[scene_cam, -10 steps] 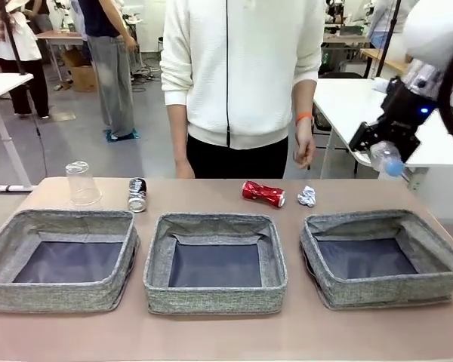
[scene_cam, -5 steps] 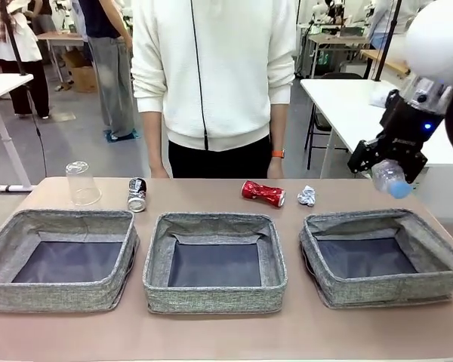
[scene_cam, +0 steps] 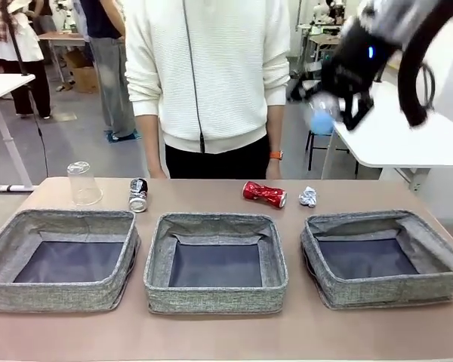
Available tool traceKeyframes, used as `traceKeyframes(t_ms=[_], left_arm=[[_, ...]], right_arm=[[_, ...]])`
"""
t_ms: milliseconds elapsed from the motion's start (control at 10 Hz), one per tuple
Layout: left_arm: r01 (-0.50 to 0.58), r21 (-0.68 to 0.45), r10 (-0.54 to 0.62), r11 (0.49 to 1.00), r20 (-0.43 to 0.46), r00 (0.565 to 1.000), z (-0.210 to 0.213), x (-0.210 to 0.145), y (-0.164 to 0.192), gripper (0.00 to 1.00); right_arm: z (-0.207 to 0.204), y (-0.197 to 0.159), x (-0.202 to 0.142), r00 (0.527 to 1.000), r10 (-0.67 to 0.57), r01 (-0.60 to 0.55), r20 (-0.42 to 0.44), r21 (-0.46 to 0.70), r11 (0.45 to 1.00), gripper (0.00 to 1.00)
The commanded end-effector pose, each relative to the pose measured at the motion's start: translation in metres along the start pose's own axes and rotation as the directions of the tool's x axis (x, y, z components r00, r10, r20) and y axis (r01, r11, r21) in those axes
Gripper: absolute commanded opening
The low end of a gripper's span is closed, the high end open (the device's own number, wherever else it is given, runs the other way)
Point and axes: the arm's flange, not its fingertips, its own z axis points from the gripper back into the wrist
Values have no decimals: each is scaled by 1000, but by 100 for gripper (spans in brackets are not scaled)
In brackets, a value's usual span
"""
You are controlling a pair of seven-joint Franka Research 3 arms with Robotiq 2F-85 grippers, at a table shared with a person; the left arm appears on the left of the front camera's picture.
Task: Sort the waste into the appropriate baskets.
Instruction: Pick up the waste item pointed out by the person.
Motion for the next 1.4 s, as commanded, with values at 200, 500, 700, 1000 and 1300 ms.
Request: traceKeyframes(t_ms=[200,500,700,1000,1300], left_arm=[[21,-17,-21,1000,14,1000,0,1,-1,100],[21,-17,-21,1000,14,1000,0,1,-1,100],[21,-17,-21,1000,14,1000,0,1,-1,100],[21,-17,-21,1000,14,1000,0,1,-1,100],[21,-17,-21,1000,14,1000,0,1,-1,100]], right_arm=[[24,76,-29,963,230,-241,-141,-72,968,0],[23,89,-30,949,268,-284,-166,-79,956,0],[22,91,-31,947,273,-285,-167,-51,957,0],[10,104,-28,959,194,-198,-204,0,980,0],[8,121,-32,968,125,-120,-216,37,992,0]])
